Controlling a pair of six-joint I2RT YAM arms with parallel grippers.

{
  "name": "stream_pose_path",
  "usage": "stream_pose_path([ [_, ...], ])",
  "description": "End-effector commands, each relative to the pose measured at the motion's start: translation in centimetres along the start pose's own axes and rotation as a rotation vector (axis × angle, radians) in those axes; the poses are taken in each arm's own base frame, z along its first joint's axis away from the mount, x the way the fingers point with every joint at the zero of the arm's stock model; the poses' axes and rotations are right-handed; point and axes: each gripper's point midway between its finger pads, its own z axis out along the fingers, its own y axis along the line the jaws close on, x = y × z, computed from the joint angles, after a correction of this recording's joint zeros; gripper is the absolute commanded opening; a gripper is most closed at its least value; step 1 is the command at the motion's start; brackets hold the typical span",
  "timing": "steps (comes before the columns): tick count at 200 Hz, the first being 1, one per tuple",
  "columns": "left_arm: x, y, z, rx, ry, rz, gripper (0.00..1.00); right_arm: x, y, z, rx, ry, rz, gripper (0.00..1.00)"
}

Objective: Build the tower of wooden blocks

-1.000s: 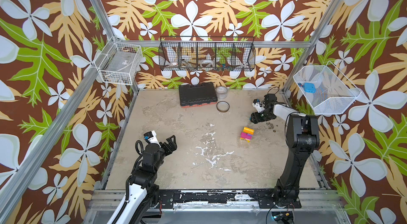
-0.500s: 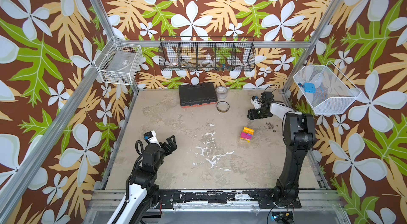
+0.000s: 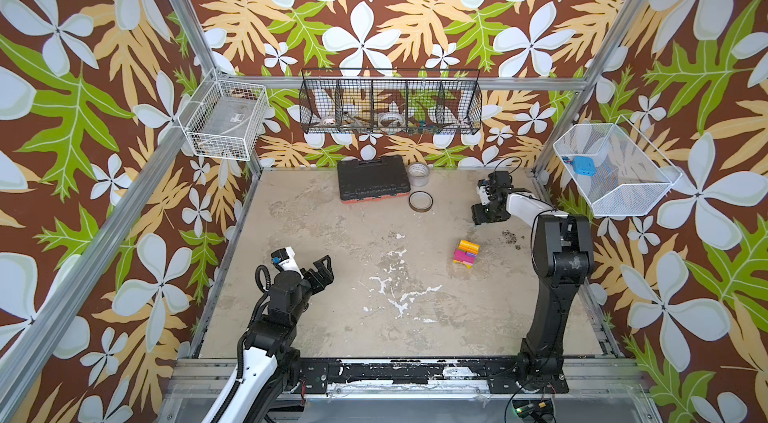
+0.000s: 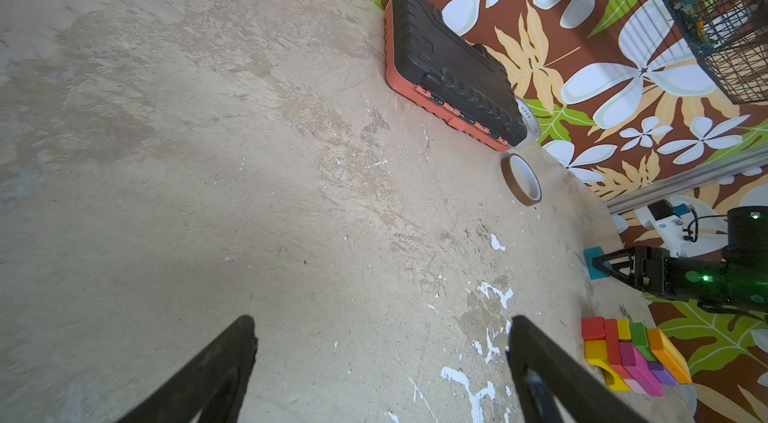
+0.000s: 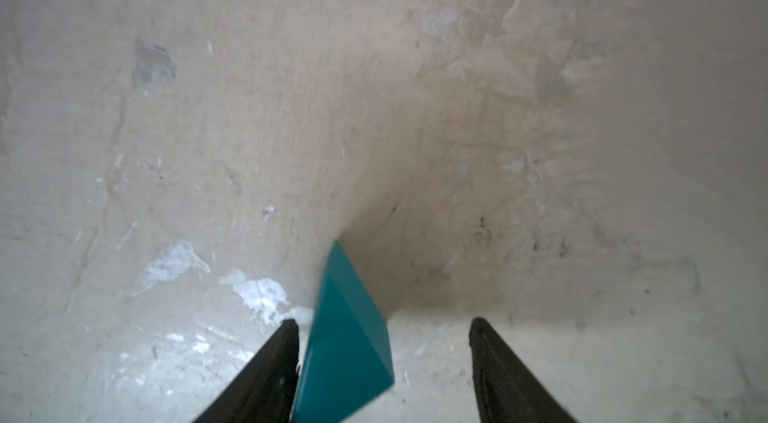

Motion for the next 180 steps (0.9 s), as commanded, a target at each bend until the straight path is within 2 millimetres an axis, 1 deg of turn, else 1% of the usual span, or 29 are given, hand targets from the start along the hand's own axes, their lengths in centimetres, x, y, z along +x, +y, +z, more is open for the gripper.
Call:
stream_pose_path([
  [1,-0.3,-0.4,-0.1,0.021,-0.01,-0.002,0.96,0.5,-0.8,-0.4,0.047,0.01,-0.017,0.66],
  [42,-0.3,-0.4,-0.1,0.022,-0.012,-0.003,0.95,1.2,0.6,0.9,-0.029,0.023,-0.024,0.62],
  [56,-0.2,-0.4,-0.1,0.022,-0.011,-0.002,0.95,1.1,1.0,1.2,-0.049,0.023,-0.036,0.62],
  [91,-0.3,-0.4,-0.1,0.022,-0.013,-0.003,0.95,1.0,1.2,2.0,-0.061,0.037,-0.061,0.62],
  [111,-0.3,-0.5,-0.1,0.024,-0.015,-0.003,0.95,1.0,1.2,2.4,-0.063,0.046,-0.072,0.61],
  [126,-0.3,-0.5,-0.1,0.024,-0.014,-0.003,0.95,1.0,1.2,2.7,-0.069,0.052,-0.073,0.58],
  [168,-0.3,-0.4,0.0,0.022,-0.012,-0.003,0.95,0.6,1.5,2.4,-0.085,0.049,-0.065,0.45],
  [180,-0.3,-0.4,0.0,0.023,-0.012,-0.002,0.95,0.7,1.4,2.4,-0.083,0.055,-0.065,0.42],
])
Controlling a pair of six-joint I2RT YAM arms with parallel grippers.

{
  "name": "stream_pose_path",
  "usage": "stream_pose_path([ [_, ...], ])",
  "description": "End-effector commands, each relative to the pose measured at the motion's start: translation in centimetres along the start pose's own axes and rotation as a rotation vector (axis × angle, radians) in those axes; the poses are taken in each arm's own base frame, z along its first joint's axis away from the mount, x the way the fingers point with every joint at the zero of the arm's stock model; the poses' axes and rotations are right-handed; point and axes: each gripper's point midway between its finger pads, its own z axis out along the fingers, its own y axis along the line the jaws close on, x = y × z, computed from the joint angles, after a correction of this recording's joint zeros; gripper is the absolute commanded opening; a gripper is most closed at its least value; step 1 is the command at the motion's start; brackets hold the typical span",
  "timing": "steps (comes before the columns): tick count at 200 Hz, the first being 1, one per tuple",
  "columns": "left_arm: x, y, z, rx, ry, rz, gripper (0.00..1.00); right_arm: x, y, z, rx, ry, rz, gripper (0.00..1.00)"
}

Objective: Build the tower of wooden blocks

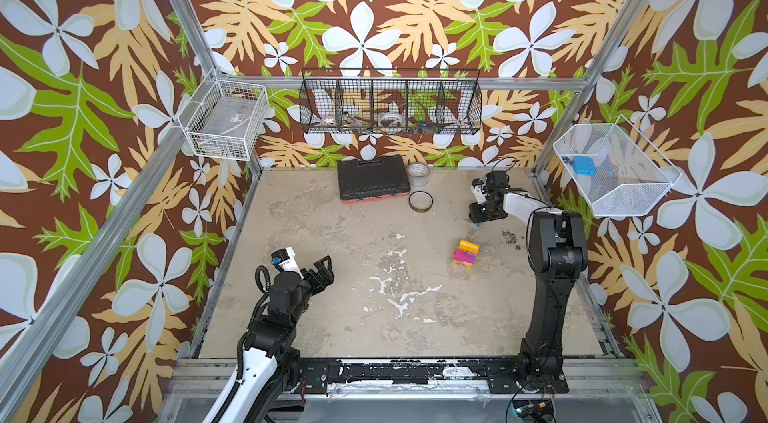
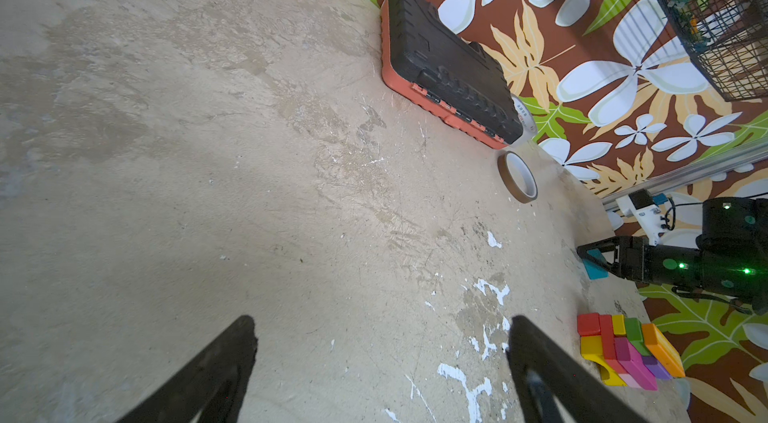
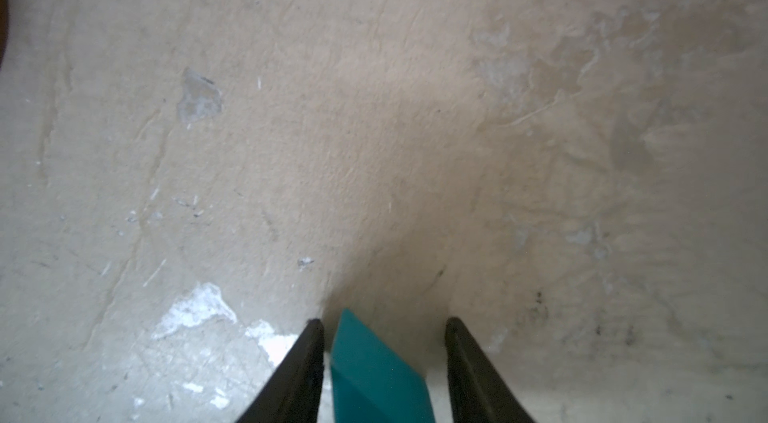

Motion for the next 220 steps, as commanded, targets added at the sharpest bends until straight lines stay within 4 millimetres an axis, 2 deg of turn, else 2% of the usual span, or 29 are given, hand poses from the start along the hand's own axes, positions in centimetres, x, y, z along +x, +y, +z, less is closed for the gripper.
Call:
stream_pose_path([
  [1,-0.4,-0.3,0.0,0.012,-0.019,-0.002,0.95,2.0,0.0,0.3,0.002,0.082,-0.003,0.42],
  [40,-0.4,-0.4,0.0,0.015,-0.017,-0.003,0.95,2.8,-1.7,-0.4,0.107,0.11,-0.013,0.32],
  [76,-0.4,-0.4,0.0,0.016,-0.015,-0.002,0.95,3.7,-5.6,-2.8,0.329,0.136,-0.018,0.23],
  [112,-0.3,-0.4,-0.1,0.02,-0.014,-0.002,0.95,5.7,-8.9,-4.8,0.558,0.2,-0.064,0.23],
  [158,-0.3,-0.5,-0.2,0.03,-0.016,-0.002,0.95,9.2,-10.5,-4.1,0.641,0.295,-0.083,0.22],
  [185,-0.4,-0.6,-0.2,0.032,-0.018,-0.003,0.95,10.3,-11.0,-4.0,0.674,0.325,-0.092,0.21],
  [220,-0.4,-0.6,-0.2,0.033,-0.018,-0.002,0.95,10.2,-10.6,-3.9,0.648,0.309,-0.082,0.34],
])
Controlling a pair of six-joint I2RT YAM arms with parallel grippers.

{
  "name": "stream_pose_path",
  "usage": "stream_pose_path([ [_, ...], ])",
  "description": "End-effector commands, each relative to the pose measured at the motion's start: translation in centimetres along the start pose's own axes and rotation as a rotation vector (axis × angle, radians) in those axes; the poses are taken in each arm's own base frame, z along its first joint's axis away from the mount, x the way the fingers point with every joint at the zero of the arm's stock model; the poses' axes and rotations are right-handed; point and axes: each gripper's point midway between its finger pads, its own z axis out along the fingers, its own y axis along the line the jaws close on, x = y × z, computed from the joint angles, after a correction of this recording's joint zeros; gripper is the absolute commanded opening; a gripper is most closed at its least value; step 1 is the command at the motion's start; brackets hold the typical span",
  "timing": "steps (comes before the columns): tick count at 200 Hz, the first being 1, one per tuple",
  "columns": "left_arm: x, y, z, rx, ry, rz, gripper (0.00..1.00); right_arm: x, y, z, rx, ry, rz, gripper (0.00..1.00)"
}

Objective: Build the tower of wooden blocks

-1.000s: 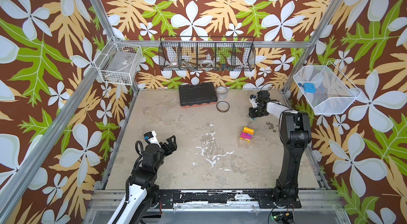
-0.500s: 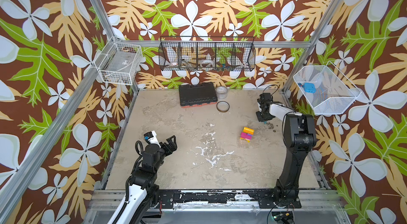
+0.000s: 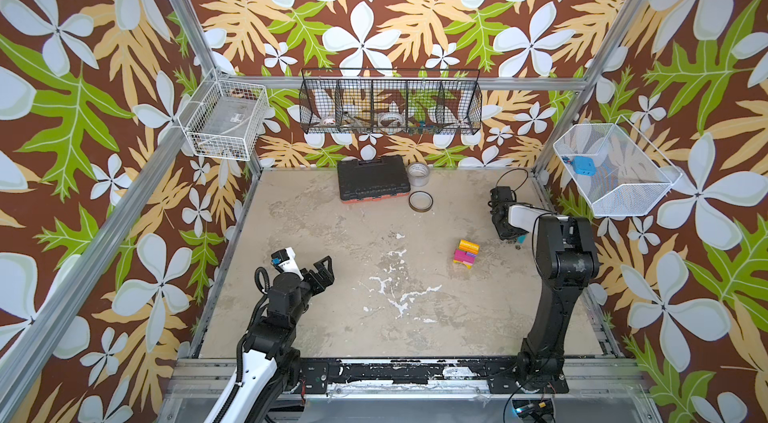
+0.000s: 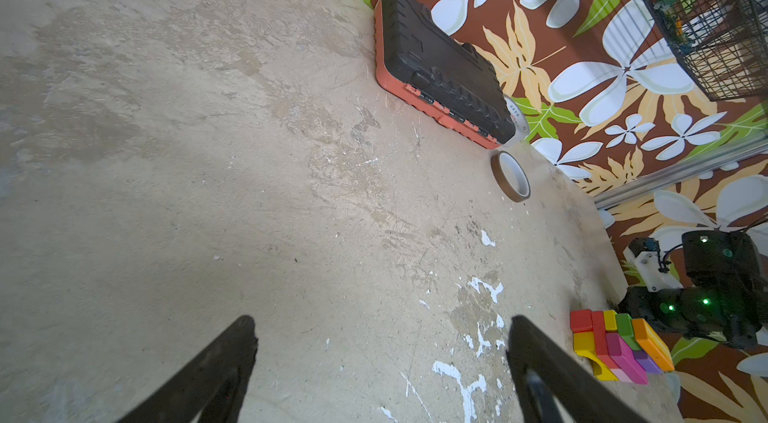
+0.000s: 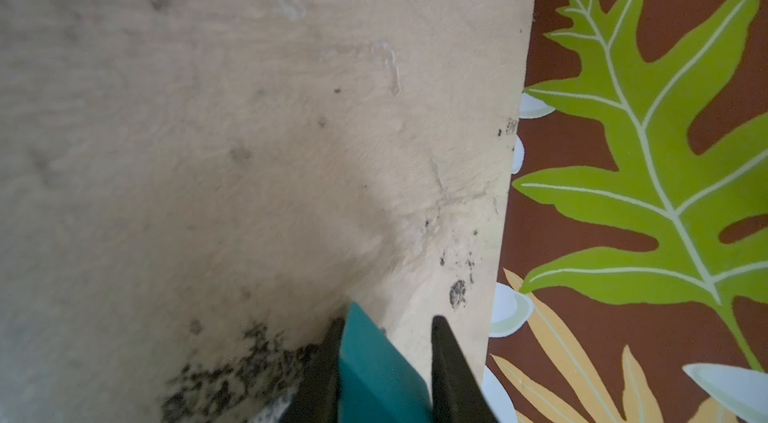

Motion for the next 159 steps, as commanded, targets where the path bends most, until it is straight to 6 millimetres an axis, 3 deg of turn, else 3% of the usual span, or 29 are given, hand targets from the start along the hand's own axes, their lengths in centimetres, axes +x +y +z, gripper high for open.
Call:
stream_pose_path([
  [1,-0.4,-0.4,0.0,0.014,-0.013,0.0,0.95,1.2,1.3,0.2,-0.065,0.035,-0.031,0.35],
  [70,-0.4,-0.4,0.0,0.016,-0.012,-0.001,0.95,0.5,2.6,-0.6,-0.153,-0.009,-0.009,0.46],
  [120,-0.3,-0.4,0.0,0.015,-0.011,0.001,0.95,-0.7,3.1,-2.0,-0.239,-0.066,0.037,0.38],
  [133,-0.3,-0.4,0.0,0.016,-0.011,0.001,0.95,-0.8,2.3,-2.1,-0.203,-0.065,0.054,0.38],
  [145,-0.2,-0.4,0.0,0.018,-0.007,0.002,0.95,-1.1,1.2,-2.7,-0.176,-0.091,0.081,0.43],
  [159,-0.3,-0.5,-0.1,0.021,-0.009,0.002,0.95,-1.3,0.5,-3.6,-0.189,-0.127,0.115,0.57],
])
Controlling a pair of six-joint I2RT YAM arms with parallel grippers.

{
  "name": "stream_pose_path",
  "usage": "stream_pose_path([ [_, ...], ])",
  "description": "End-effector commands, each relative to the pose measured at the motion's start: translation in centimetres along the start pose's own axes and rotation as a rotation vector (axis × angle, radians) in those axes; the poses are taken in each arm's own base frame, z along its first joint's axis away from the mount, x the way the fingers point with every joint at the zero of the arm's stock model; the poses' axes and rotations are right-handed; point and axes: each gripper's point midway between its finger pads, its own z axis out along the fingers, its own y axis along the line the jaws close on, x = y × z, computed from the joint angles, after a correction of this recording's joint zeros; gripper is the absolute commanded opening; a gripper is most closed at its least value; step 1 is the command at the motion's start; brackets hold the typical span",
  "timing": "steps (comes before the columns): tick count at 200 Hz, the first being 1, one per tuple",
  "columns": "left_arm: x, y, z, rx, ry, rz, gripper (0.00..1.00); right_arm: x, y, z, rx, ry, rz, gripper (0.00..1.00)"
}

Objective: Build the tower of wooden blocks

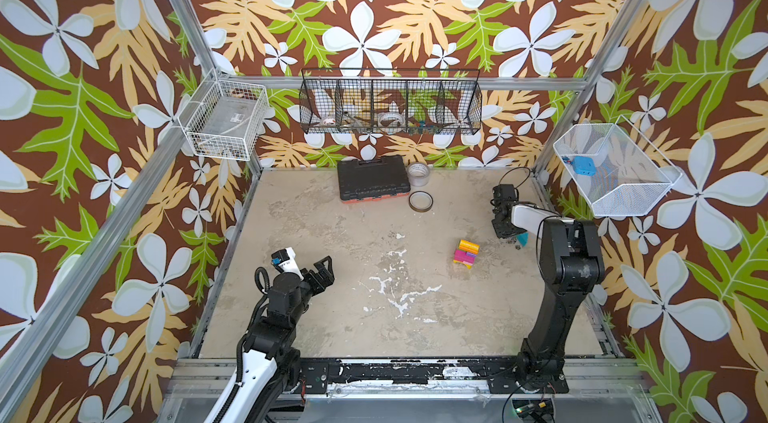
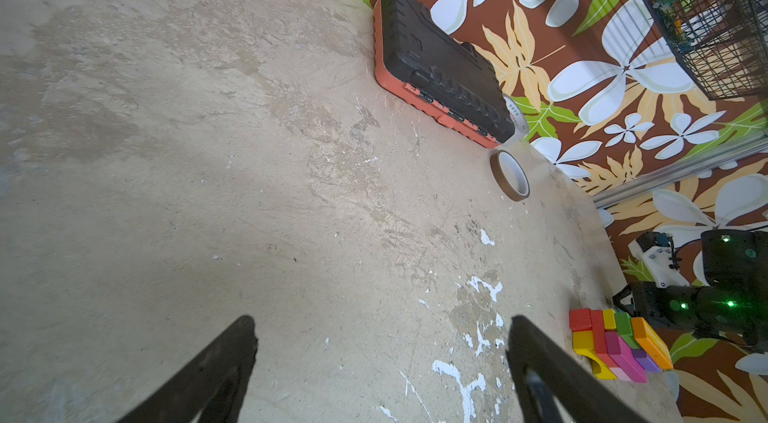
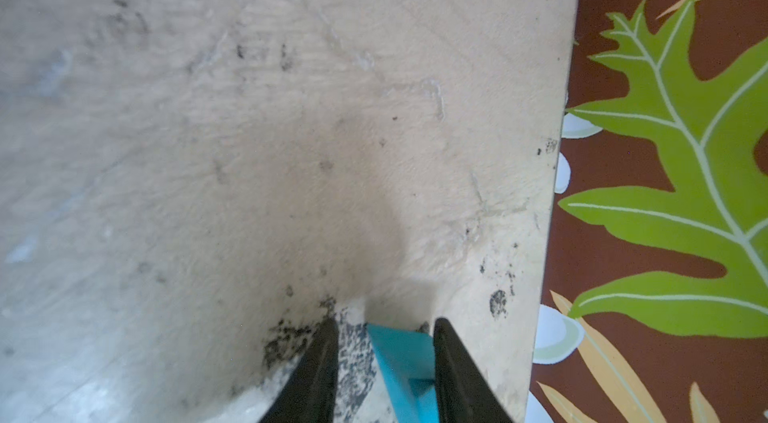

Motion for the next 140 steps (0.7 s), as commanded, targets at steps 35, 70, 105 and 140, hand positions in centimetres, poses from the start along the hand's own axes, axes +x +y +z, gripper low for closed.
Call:
stream_pose_path([
  [35,-0.4,-0.5,-0.1,0.021,-0.013,0.002,0.95,0.5,-0.9,-1.6,-0.088,-0.041,0.09,0.67],
  [70,-0.3,-0.5,-0.1,0.024,-0.01,0.003,0.95,1.8,-0.9,-1.0,-0.21,-0.045,0.145,0.68],
  [105,-0.4,-0.5,-0.2,0.026,-0.016,0.002,0.95,2.6,-0.1,-0.1,-0.336,-0.043,0.154,0.67],
  [140,-0.4,-0.5,-0.1,0.025,-0.014,0.002,0.95,2.1,0.3,0.4,-0.365,-0.038,0.148,0.66],
])
